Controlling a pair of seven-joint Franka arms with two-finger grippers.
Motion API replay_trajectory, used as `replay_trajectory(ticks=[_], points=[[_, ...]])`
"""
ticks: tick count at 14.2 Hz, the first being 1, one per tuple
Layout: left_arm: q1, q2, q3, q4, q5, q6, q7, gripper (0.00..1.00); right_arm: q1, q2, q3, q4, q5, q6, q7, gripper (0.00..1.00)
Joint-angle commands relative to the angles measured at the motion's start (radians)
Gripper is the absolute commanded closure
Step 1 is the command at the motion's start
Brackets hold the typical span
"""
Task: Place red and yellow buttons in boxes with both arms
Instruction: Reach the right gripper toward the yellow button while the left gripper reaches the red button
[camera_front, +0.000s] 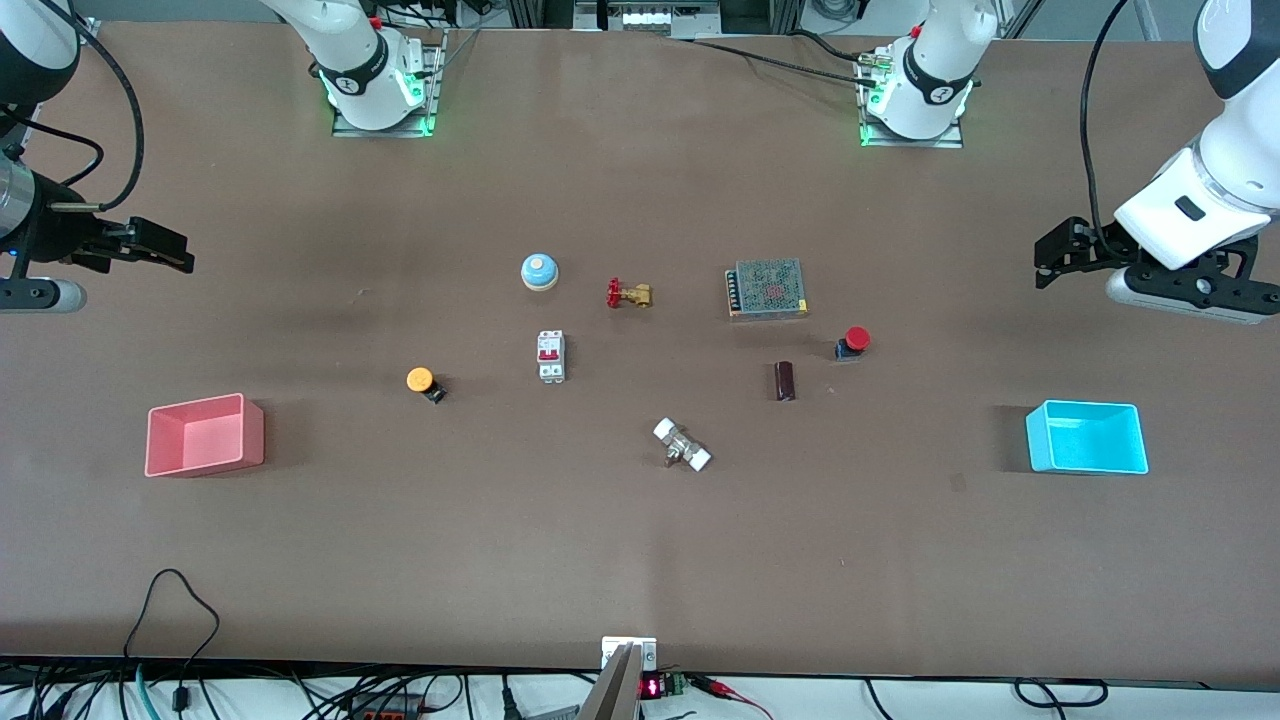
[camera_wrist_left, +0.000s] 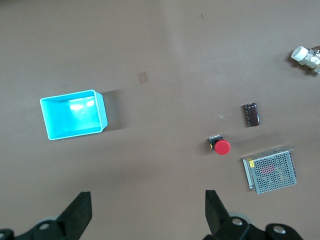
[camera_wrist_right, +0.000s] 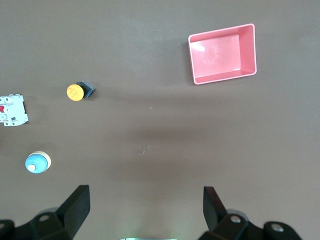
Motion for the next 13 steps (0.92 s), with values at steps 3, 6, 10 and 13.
replay_trajectory(ticks=[3, 6, 10, 13], points=[[-0.006, 0.012, 0.004, 0.031, 0.015, -0.028, 0.004, 0.00, -0.002, -0.014, 0.003, -0.008, -0.006, -0.012, -0.024, 0.00], [-0.006, 0.012, 0.004, 0.031, 0.015, -0.028, 0.004, 0.00, 0.000, -0.009, 0.003, -0.008, -0.002, -0.009, -0.020, 0.00], [-0.006, 0.012, 0.004, 0.031, 0.015, -0.028, 0.004, 0.00, 0.010, 0.008, 0.008, -0.008, 0.000, -0.007, -0.022, 0.00], [-0.006, 0.018, 0.005, 0.028, 0.015, -0.029, 0.004, 0.00, 0.020, 0.029, 0.011, -0.008, 0.000, -0.009, -0.020, 0.00]])
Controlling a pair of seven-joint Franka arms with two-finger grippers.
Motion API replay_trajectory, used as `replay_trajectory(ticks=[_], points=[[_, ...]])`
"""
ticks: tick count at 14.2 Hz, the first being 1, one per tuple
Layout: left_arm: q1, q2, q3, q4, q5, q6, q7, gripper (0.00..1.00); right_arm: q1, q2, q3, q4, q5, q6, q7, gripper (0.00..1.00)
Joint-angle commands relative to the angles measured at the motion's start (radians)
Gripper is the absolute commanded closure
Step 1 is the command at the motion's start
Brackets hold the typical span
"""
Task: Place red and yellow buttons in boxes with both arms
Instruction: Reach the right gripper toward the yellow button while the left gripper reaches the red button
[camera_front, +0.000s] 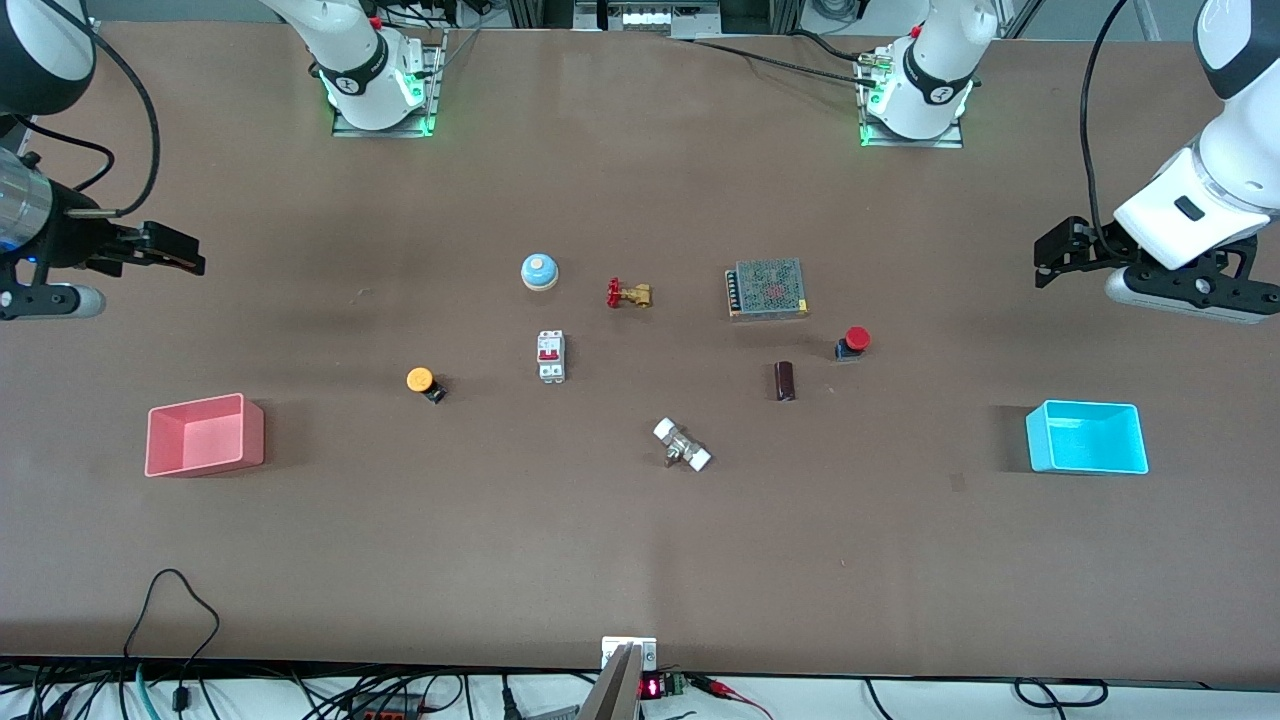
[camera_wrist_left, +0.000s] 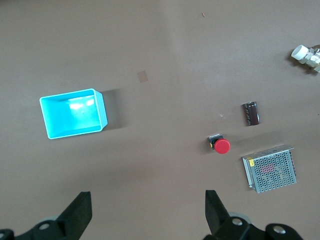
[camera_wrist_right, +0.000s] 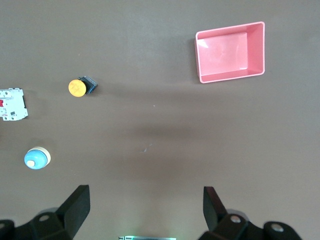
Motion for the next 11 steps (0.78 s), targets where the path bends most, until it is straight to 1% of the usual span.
replay_trajectory(ticks=[1, 3, 4, 5, 6, 7, 10, 11], points=[[-0.006, 0.024, 0.004, 0.028, 0.015, -0.025, 0.004, 0.00, 0.010, 0.021, 0.005, -0.003, 0.000, -0.011, -0.015, 0.00], [-0.004, 0.092, 0.005, 0.028, 0.015, -0.043, 0.004, 0.00, 0.031, 0.065, 0.005, -0.004, 0.012, 0.024, -0.013, 0.00], [-0.004, 0.103, 0.005, 0.028, 0.013, -0.093, 0.004, 0.00, 0.047, 0.072, 0.005, -0.012, 0.033, 0.061, -0.011, 0.00], [-0.010, 0.117, 0.004, 0.025, 0.013, -0.116, 0.001, 0.00, 0.062, 0.079, 0.003, -0.022, 0.035, 0.093, 0.005, 0.00], [-0.019, 0.131, 0.004, 0.018, 0.009, -0.114, -0.031, 0.00, 0.068, 0.104, 0.003, -0.032, 0.035, 0.136, 0.025, 0.00], [-0.031, 0.168, 0.002, 0.019, -0.005, -0.110, -0.099, 0.00, 0.061, 0.124, 0.003, -0.044, 0.038, 0.171, 0.066, 0.00], [-0.096, 0.228, 0.004, 0.004, -0.005, -0.023, -0.257, 0.00, 0.064, 0.156, 0.003, -0.104, 0.041, 0.297, 0.224, 0.00], [-0.119, 0.244, 0.002, -0.005, -0.005, 0.007, -0.309, 0.00, 0.067, 0.162, 0.005, -0.125, 0.043, 0.332, 0.246, 0.00]])
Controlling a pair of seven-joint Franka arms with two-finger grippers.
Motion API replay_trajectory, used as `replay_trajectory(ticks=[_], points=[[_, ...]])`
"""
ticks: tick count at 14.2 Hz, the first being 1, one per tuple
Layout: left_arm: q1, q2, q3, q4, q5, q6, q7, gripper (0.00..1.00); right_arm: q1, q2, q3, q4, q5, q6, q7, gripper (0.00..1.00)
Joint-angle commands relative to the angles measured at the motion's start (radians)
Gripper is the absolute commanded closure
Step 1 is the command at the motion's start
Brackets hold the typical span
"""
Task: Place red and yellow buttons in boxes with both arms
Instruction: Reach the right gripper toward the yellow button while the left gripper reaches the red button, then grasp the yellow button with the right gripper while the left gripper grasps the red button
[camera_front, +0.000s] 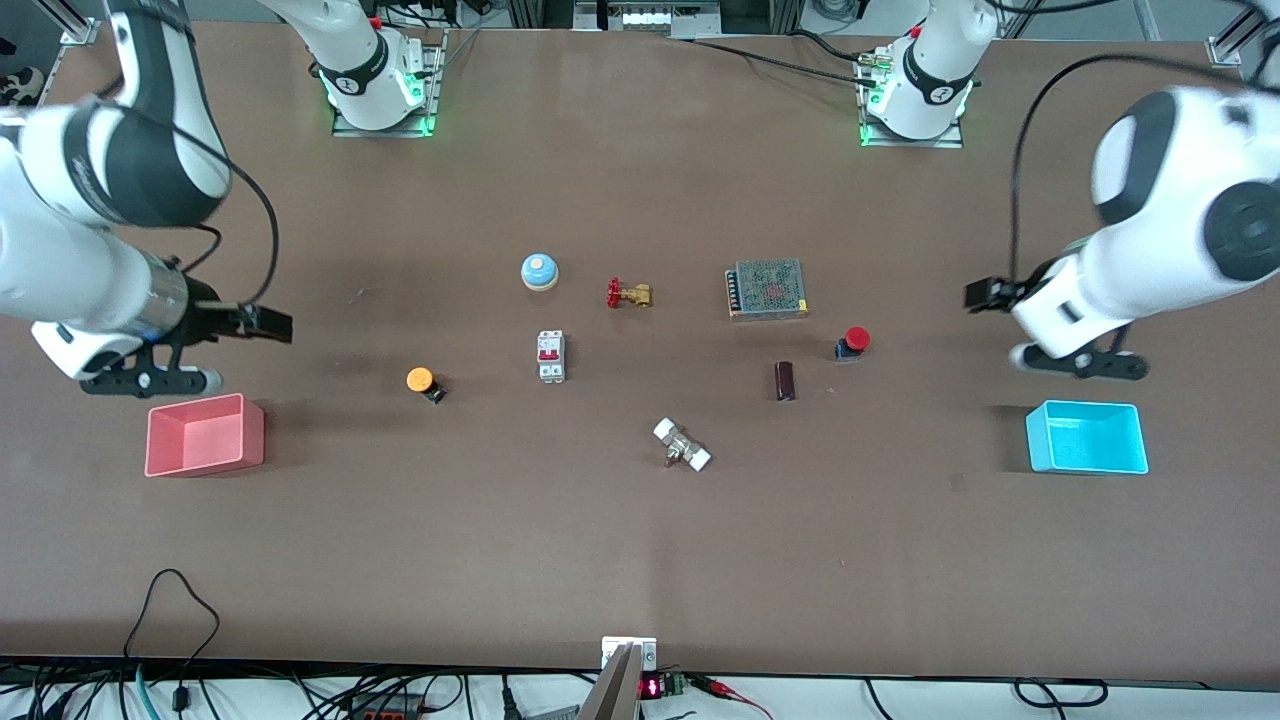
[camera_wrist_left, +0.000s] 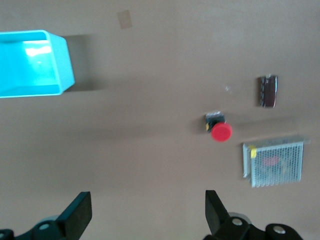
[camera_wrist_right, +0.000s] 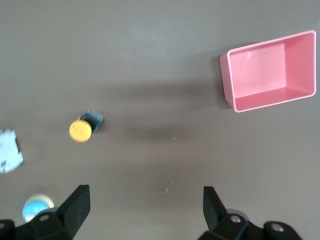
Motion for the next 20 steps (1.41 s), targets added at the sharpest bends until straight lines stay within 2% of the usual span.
replay_trajectory(ticks=[1, 4, 9, 12, 16, 19, 20], points=[[-0.072, 0.035, 0.007, -0.035, -0.001, 0.091, -0.116, 0.00, 0.008, 0.001, 0.000, -0.075, 0.023, 0.100, 0.063, 0.00], [-0.118, 0.027, 0.007, -0.187, -0.001, 0.292, -0.211, 0.00, 0.004, -0.002, 0.082, -0.166, 0.025, 0.215, 0.074, 0.00], [-0.167, 0.030, 0.007, -0.461, 0.003, 0.686, -0.299, 0.00, 0.009, 0.036, 0.122, -0.198, 0.025, 0.327, 0.305, 0.00], [-0.170, 0.062, 0.007, -0.540, 0.005, 0.820, -0.311, 0.00, 0.014, 0.092, 0.134, -0.200, 0.023, 0.417, 0.419, 0.00], [-0.215, 0.128, 0.007, -0.559, 0.005, 0.919, -0.375, 0.02, 0.035, 0.132, 0.135, -0.244, 0.023, 0.508, 0.502, 0.00], [-0.213, 0.128, 0.009, -0.559, 0.008, 0.917, -0.369, 0.47, 0.050, 0.142, 0.137, -0.266, 0.023, 0.539, 0.507, 0.00], [-0.213, 0.130, 0.009, -0.559, 0.008, 0.917, -0.368, 0.57, 0.052, 0.148, 0.137, -0.264, 0.023, 0.540, 0.507, 0.00]])
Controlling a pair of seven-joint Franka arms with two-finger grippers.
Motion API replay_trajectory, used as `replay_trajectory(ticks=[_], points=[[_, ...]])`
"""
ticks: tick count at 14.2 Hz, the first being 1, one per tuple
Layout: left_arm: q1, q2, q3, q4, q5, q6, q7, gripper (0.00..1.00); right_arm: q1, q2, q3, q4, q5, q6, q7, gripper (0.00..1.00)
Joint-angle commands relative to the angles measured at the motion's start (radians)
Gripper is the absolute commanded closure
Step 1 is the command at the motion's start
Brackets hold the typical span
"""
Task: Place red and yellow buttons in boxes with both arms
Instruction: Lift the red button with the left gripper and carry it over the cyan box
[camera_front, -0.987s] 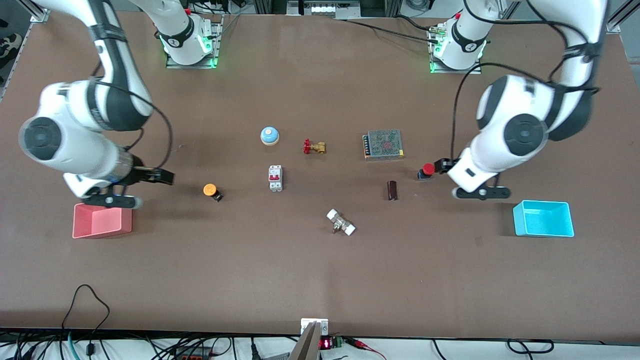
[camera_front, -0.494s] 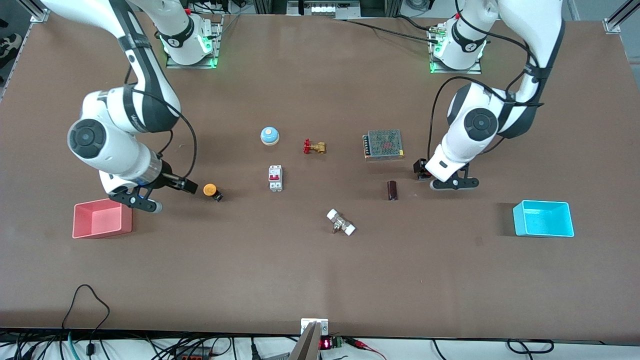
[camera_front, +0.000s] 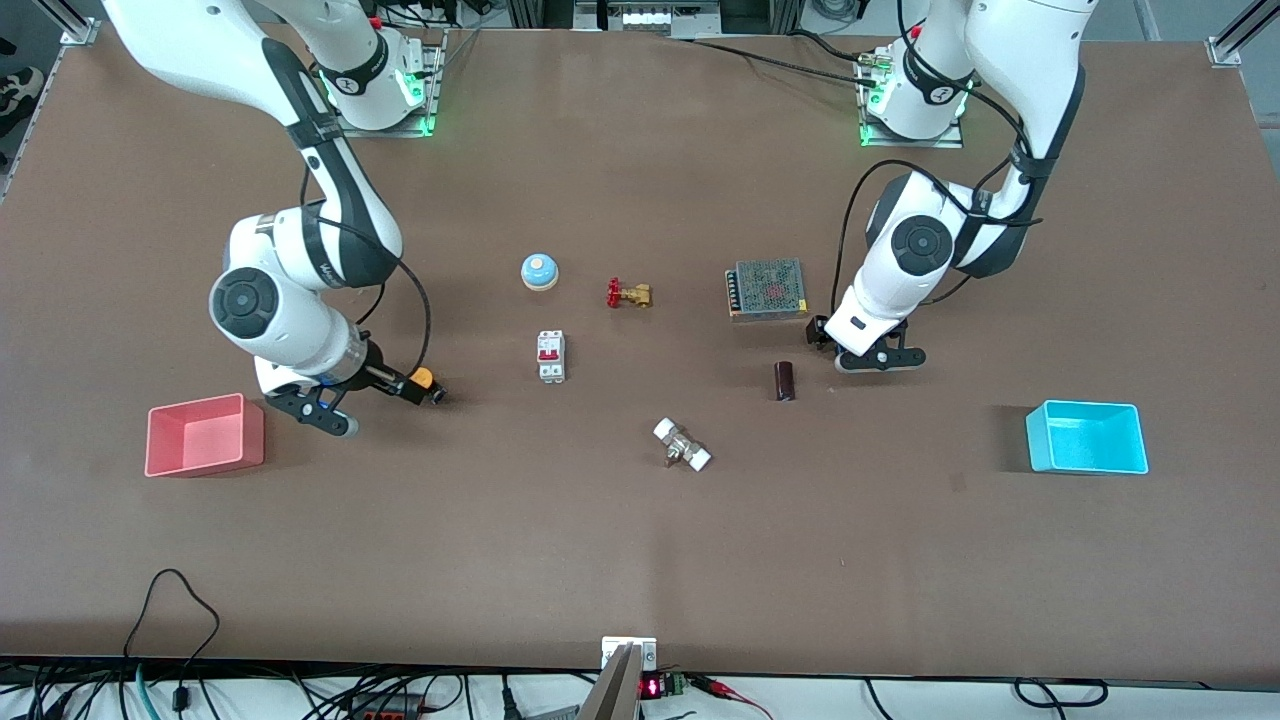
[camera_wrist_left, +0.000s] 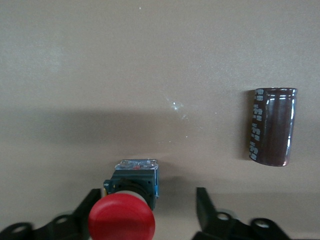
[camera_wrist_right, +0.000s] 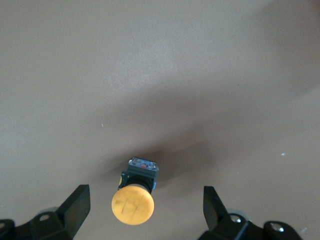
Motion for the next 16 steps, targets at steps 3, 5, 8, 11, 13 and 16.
replay_trajectory(ticks=[3, 5, 8, 11, 13, 16], points=[[0.000, -0.010, 0.013, 0.005, 0.008, -0.019, 0.000, 0.72, 0.014, 0.013, 0.017, -0.021, 0.009, 0.062, 0.057, 0.00], [0.000, -0.040, 0.021, 0.020, 0.009, -0.063, 0.006, 0.72, 0.018, 0.025, 0.021, -0.024, 0.009, 0.074, 0.065, 0.00], [0.084, -0.105, 0.041, 0.186, 0.011, -0.330, 0.167, 0.72, 0.017, 0.031, 0.021, -0.062, 0.009, 0.128, 0.075, 0.00], [0.207, -0.074, 0.042, 0.399, 0.016, -0.590, 0.326, 0.72, 0.015, 0.041, 0.021, -0.069, 0.009, 0.133, 0.075, 0.00], [0.291, -0.056, 0.042, 0.439, 0.048, -0.605, 0.407, 0.72, 0.014, 0.045, 0.021, -0.069, 0.009, 0.133, 0.076, 0.00], [0.421, 0.024, 0.041, 0.511, 0.134, -0.579, 0.528, 0.72, 0.014, 0.048, 0.021, -0.069, 0.009, 0.133, 0.075, 0.04]])
